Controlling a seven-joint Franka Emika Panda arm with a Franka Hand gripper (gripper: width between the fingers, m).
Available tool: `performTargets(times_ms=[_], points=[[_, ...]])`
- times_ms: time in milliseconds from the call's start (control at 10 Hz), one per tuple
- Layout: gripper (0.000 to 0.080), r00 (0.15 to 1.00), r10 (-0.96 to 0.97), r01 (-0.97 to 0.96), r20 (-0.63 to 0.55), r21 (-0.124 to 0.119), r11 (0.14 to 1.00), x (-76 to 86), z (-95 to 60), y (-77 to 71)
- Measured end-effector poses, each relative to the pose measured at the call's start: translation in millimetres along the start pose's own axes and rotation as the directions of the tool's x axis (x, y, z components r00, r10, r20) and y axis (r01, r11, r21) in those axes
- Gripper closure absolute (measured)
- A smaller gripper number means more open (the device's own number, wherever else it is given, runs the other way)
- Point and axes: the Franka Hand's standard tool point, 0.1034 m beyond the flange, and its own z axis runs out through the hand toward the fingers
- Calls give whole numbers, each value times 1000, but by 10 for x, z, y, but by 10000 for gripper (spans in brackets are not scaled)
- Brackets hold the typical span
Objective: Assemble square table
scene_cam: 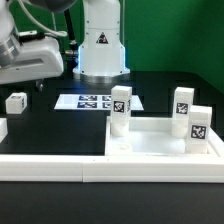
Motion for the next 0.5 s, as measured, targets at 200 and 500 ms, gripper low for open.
performTargets(times_ms=[200,500], points=[[150,985,34,-27,166,-48,998,-55,224,228],[150,895,201,-179,399,-91,980,-139,341,270]])
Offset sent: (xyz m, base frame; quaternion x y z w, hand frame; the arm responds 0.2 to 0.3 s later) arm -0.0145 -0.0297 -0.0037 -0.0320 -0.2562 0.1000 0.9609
